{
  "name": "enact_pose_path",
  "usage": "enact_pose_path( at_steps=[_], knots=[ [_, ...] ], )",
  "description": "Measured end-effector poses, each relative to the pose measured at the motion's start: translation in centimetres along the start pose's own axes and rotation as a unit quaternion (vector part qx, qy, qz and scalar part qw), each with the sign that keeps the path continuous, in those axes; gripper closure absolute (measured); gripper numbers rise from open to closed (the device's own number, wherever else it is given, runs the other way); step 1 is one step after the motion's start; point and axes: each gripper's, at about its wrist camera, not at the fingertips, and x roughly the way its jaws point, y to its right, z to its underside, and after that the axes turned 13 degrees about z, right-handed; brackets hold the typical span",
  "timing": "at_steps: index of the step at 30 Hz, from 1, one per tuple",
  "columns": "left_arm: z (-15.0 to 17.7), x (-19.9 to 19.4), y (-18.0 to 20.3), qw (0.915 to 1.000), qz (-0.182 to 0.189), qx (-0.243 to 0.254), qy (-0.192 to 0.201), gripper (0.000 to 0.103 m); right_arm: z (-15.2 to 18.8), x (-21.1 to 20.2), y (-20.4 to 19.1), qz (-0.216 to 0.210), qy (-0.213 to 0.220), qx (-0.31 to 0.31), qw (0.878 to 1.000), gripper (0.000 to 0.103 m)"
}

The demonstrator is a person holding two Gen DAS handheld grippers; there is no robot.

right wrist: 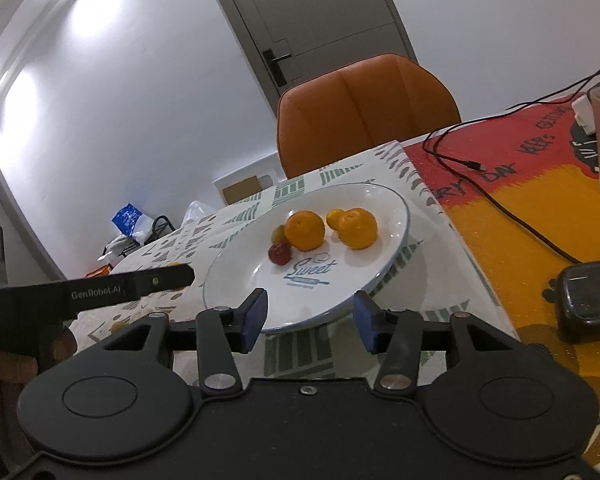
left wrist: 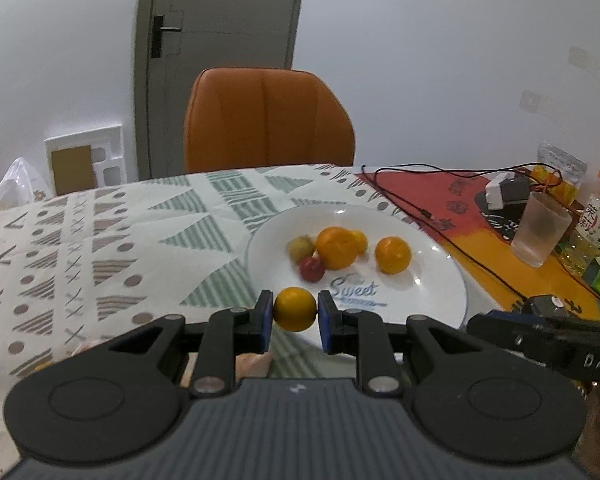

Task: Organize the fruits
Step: 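Release the mandarin into the white plate with the right tool while the left tool carries the kumquat over it, then open the left tool to drop the kumquat into the white plate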

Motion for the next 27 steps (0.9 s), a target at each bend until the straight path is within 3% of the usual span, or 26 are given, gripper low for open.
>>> enact_pose_path(
  at_steps=[9,16,24,26,27],
  knots=[
    [-1.5,0.7,1.1,0.9999,0.008,0.010,0.011,0.081,-0.7,-1.2,0.5,0.005,0.019,0.001,1.000,0.055],
    [-1.1,0.0,1.0,0.9999,-0.002,0.006,0.013,0.068,-0.3,-1.2,0.3,0.003,0.013,-0.001,1.000,0.055],
    [-0.1,-1.3,-0.5,0.9997,-0.019,-0.014,0.001,0.066,-0.1,-1.2,-0.7,-0.003,0.008,-0.007,1.000,0.054],
    [0.0,-1.8,-0.8,0.9996,-0.022,-0.018,0.002,0.063,-0.1,-1.3,-1.1,-0.005,0.010,-0.010,1.000,0.052],
    [0.1,-2.1,-1.0,0.9995,-0.023,-0.019,0.003,0.057,0.0,-1.3,-1.3,-0.006,0.010,-0.012,1.000,0.051]
  ],
)
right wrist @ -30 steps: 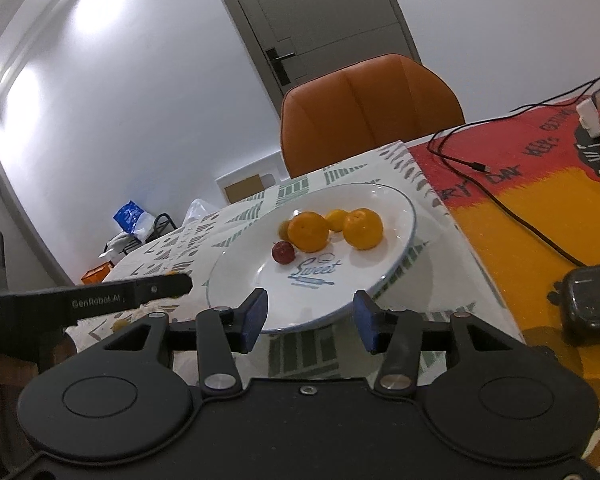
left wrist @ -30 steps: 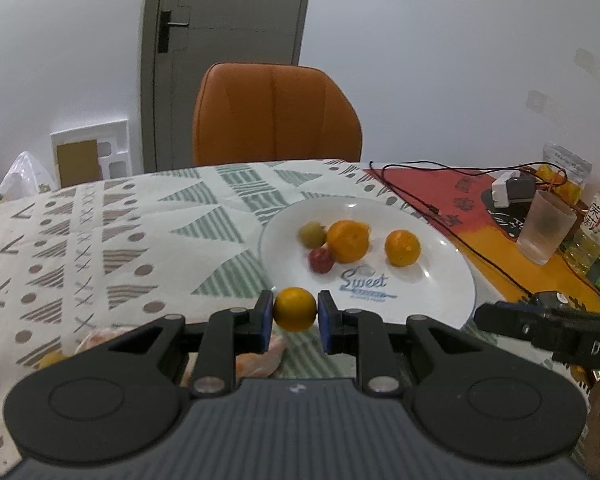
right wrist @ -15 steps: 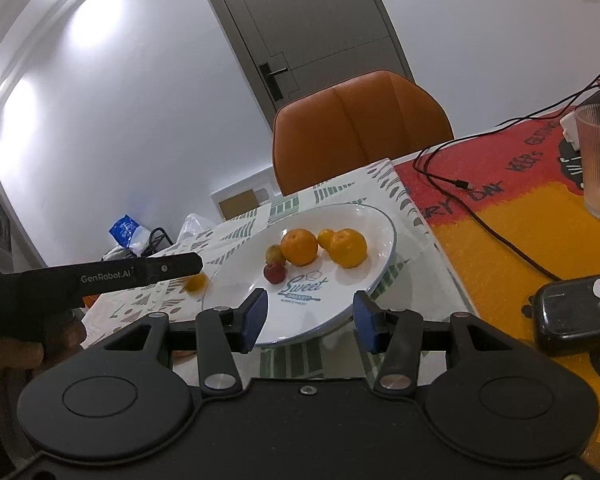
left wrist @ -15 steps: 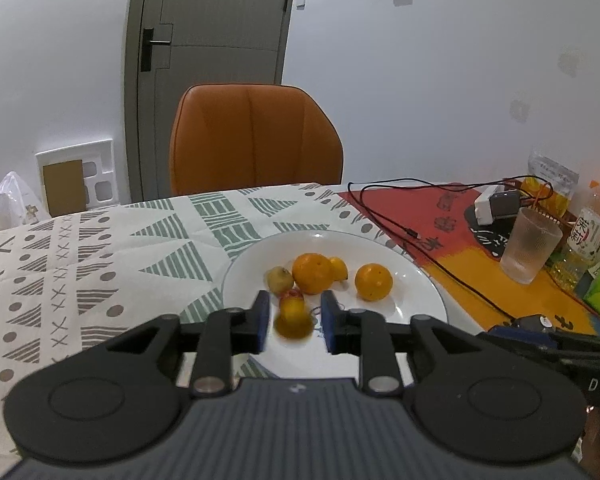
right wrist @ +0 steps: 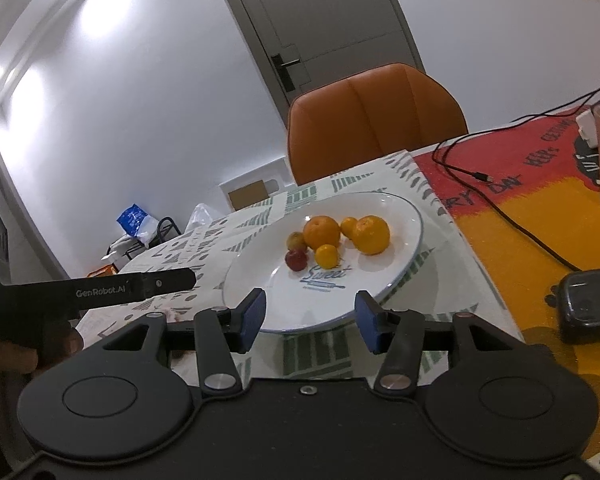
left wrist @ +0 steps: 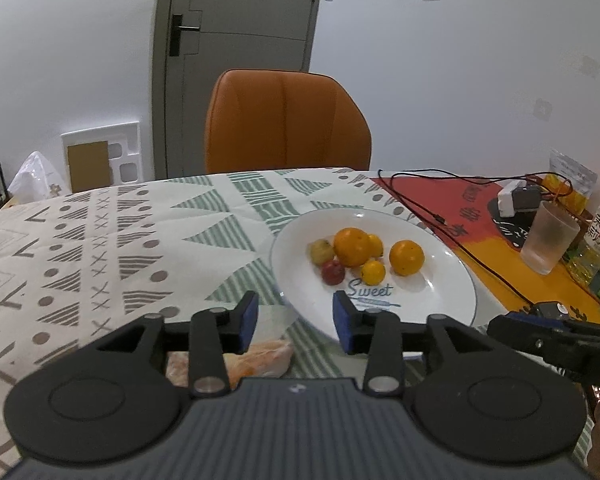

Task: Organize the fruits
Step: 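Open the left tool to drop the kumquat into the white plate, then move both open tools back toward the remaining fruits on the cloth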

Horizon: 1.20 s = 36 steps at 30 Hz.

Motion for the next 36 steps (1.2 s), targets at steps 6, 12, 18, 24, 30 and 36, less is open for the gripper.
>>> enact_pose_path(
  at_steps=[6,12,18,24,30,36],
  knots=[
    [0.5,-1.6,-1.2,0.9998,-0.015,-0.003,0.010,0.037,0.2,0.3,-1.3,-0.007,-0.006,-0.008,1.000,0.048],
    [0.8,-3.2,-3.0,0.9990,-0.041,-0.015,0.013,0.021,0.4,0.6,-2.8,-0.016,-0.008,-0.011,1.000,0.032],
    [1.1,-4.7,-4.4,0.9979,-0.058,-0.019,0.023,0.012,0.5,1.1,-4.3,-0.024,-0.008,-0.020,0.999,0.012],
    [1.6,-5.7,-5.9,0.9963,-0.077,-0.030,0.026,0.011,0.3,1.2,-5.4,-0.046,-0.006,-0.016,0.999,0.000],
    [2.4,-6.6,-7.2,0.9948,-0.087,-0.046,0.026,0.011,0.7,1.8,-7.0,-0.057,-0.015,-0.032,0.998,0.000],
    [3.2,-7.1,-8.5,0.9936,-0.095,-0.058,0.018,0.011,1.1,2.5,-8.4,-0.064,-0.028,-0.048,0.996,0.000]
  ],
)
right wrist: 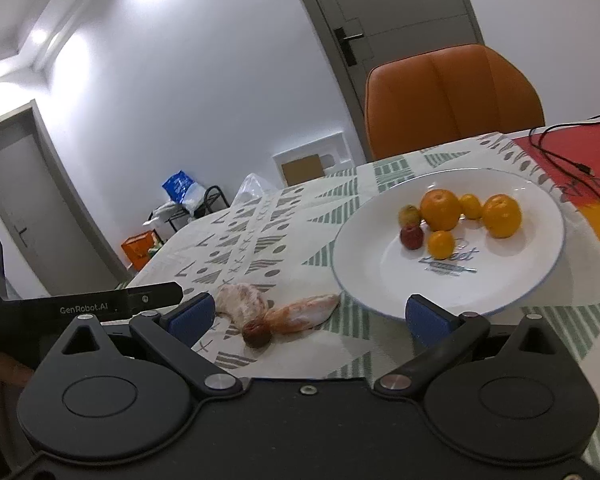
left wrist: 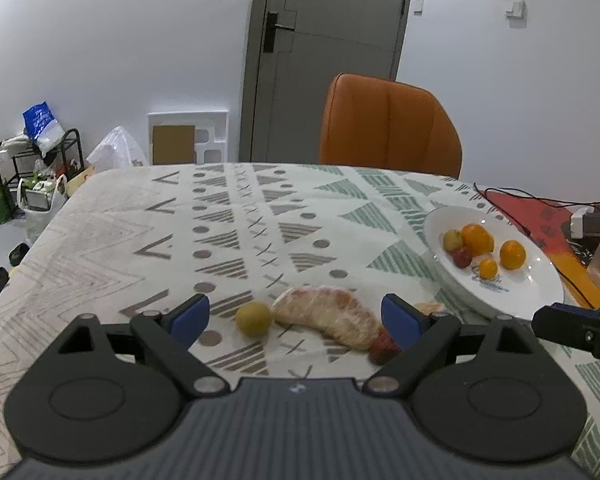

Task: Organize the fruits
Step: 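Move both open tools back toward the remaining fruits on the cloth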

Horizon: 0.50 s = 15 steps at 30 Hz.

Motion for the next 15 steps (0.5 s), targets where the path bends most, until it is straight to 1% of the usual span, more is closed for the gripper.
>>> enact_pose_path(
  at_steps=[2,7,15],
  knots=[
    [0.1,-0.2,-0.4,1.0000,-0.005,-0.002,-0.003,0.011,0.0,0.3,-0.4,-0.002,-0.004,-0.004,1.000,0.000],
    [0.3,-0.7,-1.3,0.9998,-0.015,-0.007,0.005,0.011,0.1,1.0,-1.0,-0.005,-0.014,-0.010,1.000,0.000],
    [0.6,-0.6,-1.9,0.9998,-0.016,-0.013,0.003,0.014,0.6,1.9,-2.0,-0.012,-0.028,-0.018,0.999,0.000]
  ],
)
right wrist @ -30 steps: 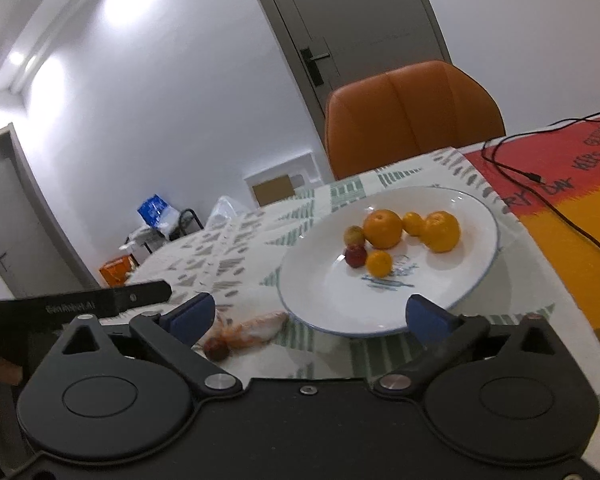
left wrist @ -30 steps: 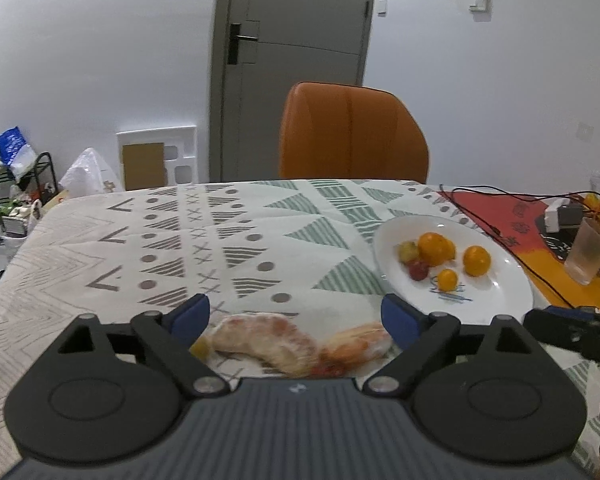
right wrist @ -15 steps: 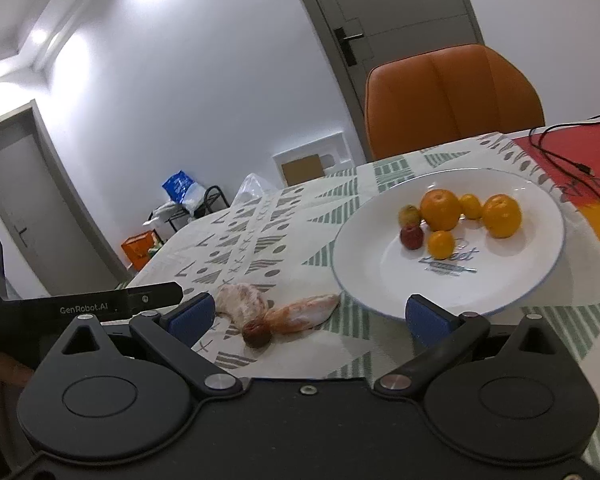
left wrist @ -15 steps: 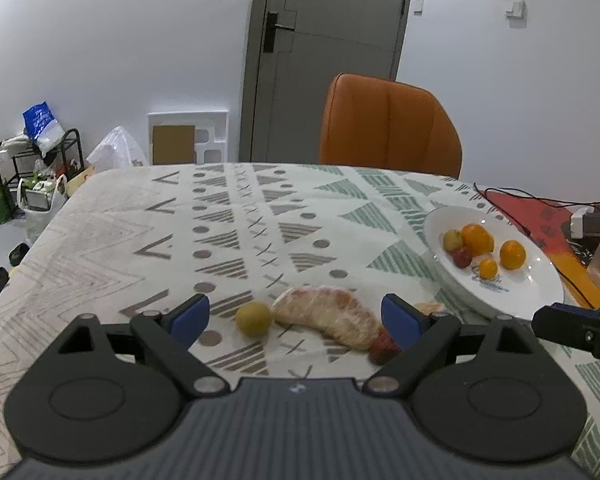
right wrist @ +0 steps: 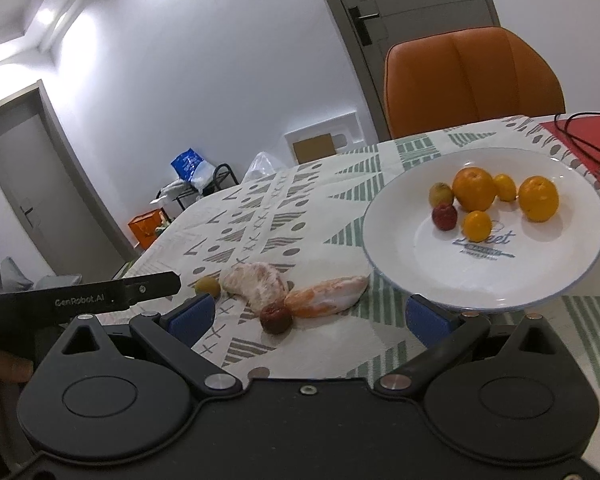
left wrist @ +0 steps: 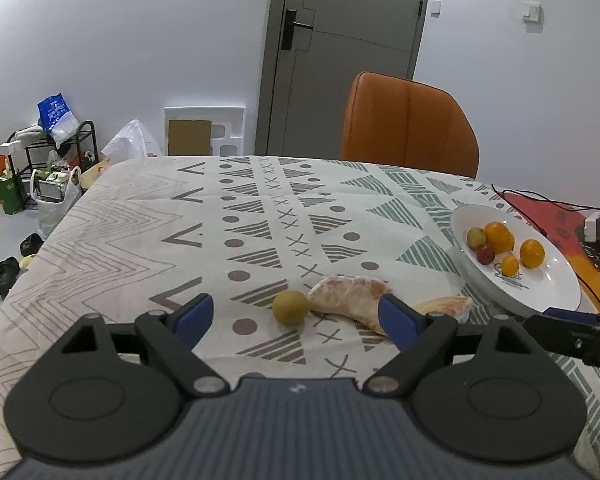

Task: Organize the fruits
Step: 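Move both open tools back toward the remaining fruits on the cloth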

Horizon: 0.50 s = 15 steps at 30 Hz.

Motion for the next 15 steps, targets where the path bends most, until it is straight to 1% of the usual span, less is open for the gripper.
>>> enact_pose_path(
  at_steps=[5,10,12,15],
  knots=[
    [0.1,0.2,-0.6,1.0000,-0.003,-0.006,-0.001,0.014,0.0,0.5,-0.6,-0.007,-0.006,-0.005,1.000,0.000],
    [0.0,0.5,-1.0,0.9999,-0.002,-0.013,-0.004,0.019,0.0,1.1,-1.4,-0.017,-0.010,-0.013,1.000,0.001],
    [0.2,0.6,-1.2,0.9999,-0.002,-0.014,-0.005,0.020,0.1,1.4,-1.8,-0.020,-0.016,-0.019,0.999,0.004],
    [0.3,0.8,-1.4,0.9999,-0.001,-0.015,-0.008,0.022,0.2,2.0,-2.4,-0.028,-0.026,-0.026,0.999,0.021]
  ],
)
